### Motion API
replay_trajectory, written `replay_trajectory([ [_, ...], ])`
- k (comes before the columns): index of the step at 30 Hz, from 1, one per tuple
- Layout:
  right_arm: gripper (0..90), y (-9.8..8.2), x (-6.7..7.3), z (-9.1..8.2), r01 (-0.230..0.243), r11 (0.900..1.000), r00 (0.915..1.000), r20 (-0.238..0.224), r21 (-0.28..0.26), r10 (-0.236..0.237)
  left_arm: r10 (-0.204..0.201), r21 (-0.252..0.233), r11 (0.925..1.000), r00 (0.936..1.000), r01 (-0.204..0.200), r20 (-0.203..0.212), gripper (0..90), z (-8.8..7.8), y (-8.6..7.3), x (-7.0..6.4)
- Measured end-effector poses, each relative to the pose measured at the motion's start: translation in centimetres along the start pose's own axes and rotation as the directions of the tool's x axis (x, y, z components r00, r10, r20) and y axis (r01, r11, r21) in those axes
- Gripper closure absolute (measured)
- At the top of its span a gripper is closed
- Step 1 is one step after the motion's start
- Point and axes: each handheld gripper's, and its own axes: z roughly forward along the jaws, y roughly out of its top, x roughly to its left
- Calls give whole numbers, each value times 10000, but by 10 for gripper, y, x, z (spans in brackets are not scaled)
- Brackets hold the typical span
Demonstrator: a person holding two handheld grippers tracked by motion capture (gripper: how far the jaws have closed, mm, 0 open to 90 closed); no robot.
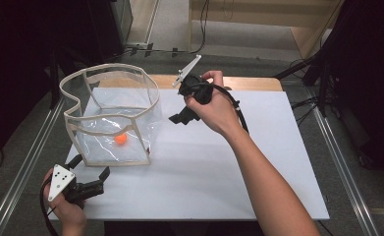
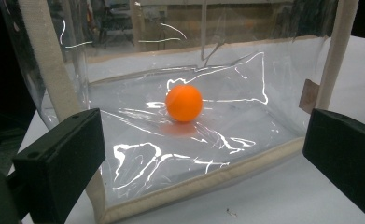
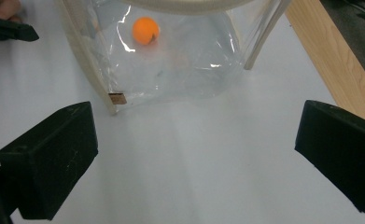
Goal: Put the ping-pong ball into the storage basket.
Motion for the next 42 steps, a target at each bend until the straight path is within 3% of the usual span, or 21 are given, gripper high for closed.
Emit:
replay_trajectory([
  [42,0,-66,0,11,-618,9974,9980,74,-365,622,19,8,10000,10000,-19,-4,0,0,0,0],
])
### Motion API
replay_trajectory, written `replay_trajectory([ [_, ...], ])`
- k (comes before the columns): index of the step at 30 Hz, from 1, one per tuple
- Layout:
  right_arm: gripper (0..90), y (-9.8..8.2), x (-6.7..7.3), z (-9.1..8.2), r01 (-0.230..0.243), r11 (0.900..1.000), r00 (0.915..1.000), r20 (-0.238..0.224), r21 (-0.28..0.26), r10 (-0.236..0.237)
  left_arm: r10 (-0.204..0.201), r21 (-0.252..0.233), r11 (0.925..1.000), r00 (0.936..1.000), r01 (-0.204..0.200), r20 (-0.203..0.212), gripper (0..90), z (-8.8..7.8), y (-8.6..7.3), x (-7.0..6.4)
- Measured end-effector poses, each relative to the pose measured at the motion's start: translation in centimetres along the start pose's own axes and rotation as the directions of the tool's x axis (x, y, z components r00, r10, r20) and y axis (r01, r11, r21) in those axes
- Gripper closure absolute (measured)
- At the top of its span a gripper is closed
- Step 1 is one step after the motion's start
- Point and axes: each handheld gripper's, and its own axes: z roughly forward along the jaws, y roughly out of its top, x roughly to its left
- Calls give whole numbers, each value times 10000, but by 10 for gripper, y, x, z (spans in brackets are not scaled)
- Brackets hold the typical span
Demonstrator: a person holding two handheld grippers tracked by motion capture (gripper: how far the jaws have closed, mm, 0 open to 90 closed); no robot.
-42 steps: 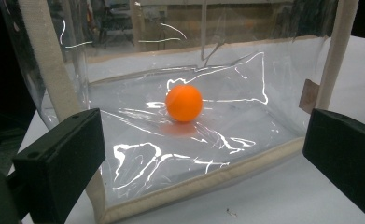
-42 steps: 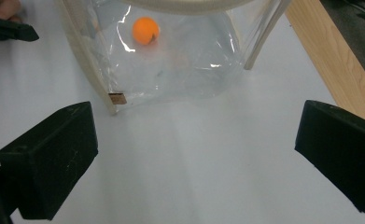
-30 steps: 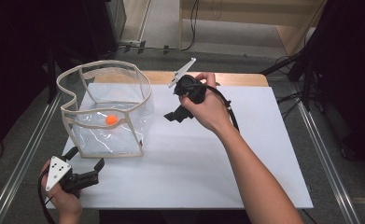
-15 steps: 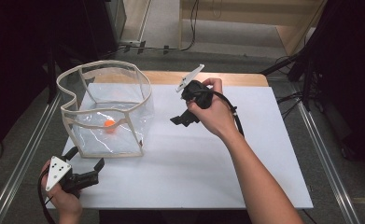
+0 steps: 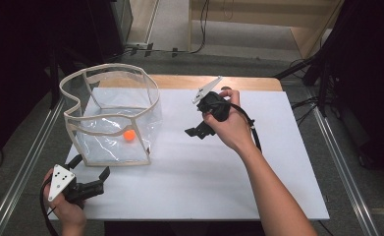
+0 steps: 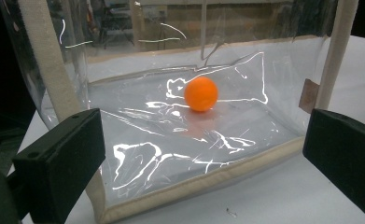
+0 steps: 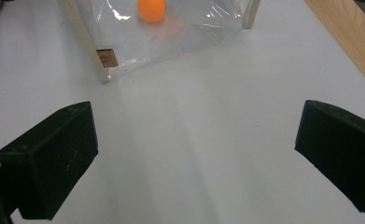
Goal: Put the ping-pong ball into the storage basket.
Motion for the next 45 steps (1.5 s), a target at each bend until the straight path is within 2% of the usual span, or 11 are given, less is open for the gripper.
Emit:
replay_trajectory([
  [31,0,-43,-2,-5,-569,9976,9983,103,-389,573,6,3,10000,10000,-6,-15,0,0,0,-1],
  [45,0,-68,-4,-5,-947,9940,9954,74,-547,953,37,17,10000,10000,-37,-22,0,0,0,-1],
])
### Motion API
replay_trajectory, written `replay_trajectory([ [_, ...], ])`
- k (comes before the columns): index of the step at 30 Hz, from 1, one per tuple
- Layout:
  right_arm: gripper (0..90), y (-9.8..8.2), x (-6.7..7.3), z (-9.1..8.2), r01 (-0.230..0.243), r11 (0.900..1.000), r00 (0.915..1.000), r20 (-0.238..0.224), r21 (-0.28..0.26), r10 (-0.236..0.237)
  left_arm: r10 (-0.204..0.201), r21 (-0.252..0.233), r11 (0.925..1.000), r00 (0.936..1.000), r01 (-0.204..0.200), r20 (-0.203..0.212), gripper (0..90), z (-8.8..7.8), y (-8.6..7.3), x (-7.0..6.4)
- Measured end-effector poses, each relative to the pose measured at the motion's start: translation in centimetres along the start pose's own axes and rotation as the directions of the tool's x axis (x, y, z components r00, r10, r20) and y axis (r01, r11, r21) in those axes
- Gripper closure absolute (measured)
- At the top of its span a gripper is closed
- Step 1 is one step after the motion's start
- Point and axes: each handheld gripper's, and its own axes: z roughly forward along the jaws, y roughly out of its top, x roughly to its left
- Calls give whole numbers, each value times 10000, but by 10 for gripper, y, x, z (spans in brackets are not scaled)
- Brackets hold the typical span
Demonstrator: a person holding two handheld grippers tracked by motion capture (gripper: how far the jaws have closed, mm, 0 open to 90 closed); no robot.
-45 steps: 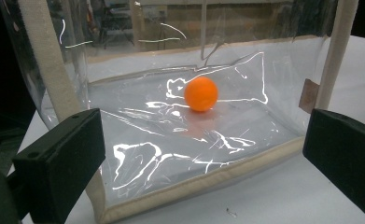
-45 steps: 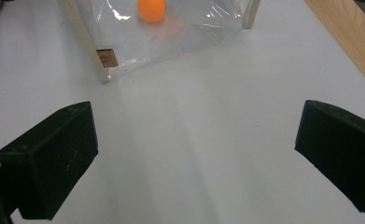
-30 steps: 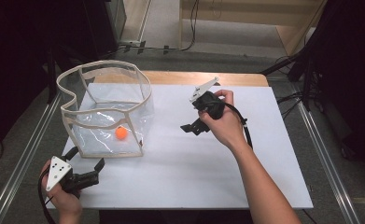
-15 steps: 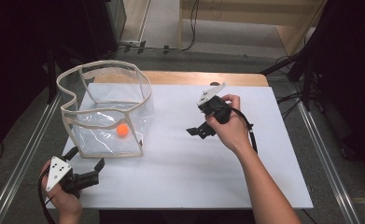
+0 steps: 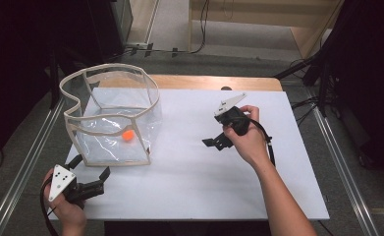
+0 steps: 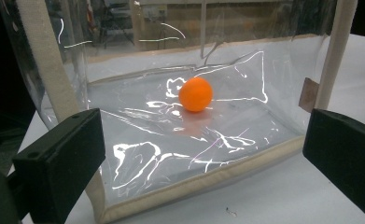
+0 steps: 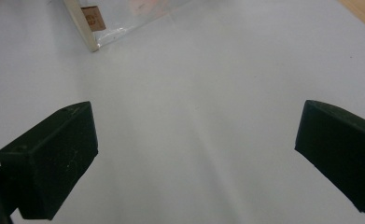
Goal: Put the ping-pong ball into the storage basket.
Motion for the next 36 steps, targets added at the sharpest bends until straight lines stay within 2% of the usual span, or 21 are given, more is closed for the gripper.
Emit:
replay_trajectory([
  [17,0,-32,-5,-9,-582,9969,9980,201,-522,593,-8,1,10000,10000,8,-5,0,0,0,0],
  [26,0,-46,-6,-15,-719,9947,9969,268,-736,741,-18,-8,10000,10000,18,-4,0,0,0,0],
  [36,0,-70,-10,-25,-1089,9885,9928,382,-1053,1134,-13,-4,10000,10000,13,-7,0,0,0,0],
])
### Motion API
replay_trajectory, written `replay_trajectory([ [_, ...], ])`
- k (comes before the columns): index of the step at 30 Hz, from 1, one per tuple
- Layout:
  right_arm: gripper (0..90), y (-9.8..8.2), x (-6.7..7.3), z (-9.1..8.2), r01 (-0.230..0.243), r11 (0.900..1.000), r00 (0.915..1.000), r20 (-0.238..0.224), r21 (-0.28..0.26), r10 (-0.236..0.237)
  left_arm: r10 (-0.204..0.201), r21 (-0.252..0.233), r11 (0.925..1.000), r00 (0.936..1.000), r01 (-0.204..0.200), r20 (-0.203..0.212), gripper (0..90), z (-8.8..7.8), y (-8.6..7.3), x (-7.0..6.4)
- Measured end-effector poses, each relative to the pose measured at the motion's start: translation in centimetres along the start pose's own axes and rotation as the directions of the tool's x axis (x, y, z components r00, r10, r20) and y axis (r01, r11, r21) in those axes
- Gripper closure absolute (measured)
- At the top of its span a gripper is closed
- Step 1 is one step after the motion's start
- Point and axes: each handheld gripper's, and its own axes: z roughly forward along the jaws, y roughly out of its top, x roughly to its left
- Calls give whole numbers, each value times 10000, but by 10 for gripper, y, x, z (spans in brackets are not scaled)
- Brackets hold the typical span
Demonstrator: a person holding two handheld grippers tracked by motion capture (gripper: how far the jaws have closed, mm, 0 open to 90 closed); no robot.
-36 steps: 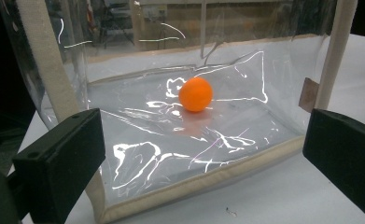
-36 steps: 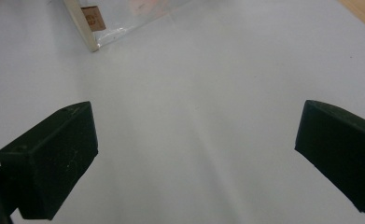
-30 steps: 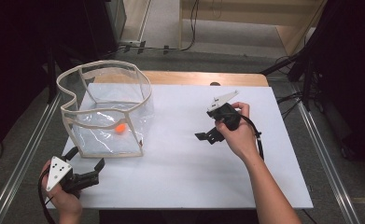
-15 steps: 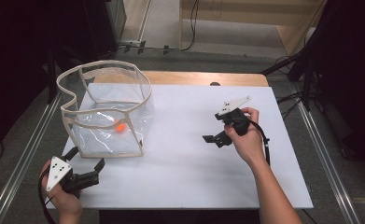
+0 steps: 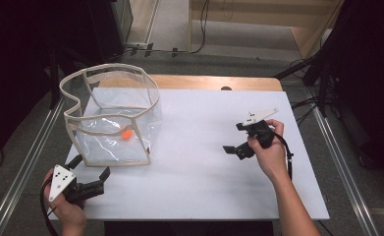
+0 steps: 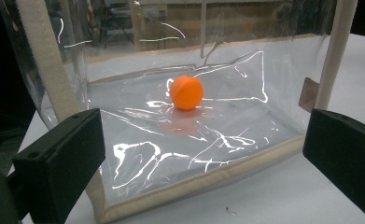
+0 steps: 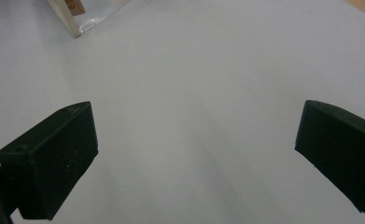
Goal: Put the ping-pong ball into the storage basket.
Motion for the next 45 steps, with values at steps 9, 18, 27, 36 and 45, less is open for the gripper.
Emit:
replay_trajectory([
  [9,0,-26,-6,-11,-371,9988,9988,294,-323,380,-1,1,10000,10000,1,-11,0,0,0,0],
  [18,0,-49,-10,-18,-694,9960,9963,470,-557,720,4,7,10000,10000,-4,-6,0,0,0,0],
  [27,0,-73,-11,-28,-982,9901,9919,708,-1001,1055,15,13,10000,10000,-15,0,0,-1,0,0],
  [36,0,-91,-11,-36,-1160,9823,9878,868,-1471,1297,18,6,10000,10000,-18,8,0,0,0,0],
  [45,0,-107,-11,-42,-1378,9741,9830,959,-1793,1567,19,-2,10000,10000,-19,14,0,-1,0,0],
])
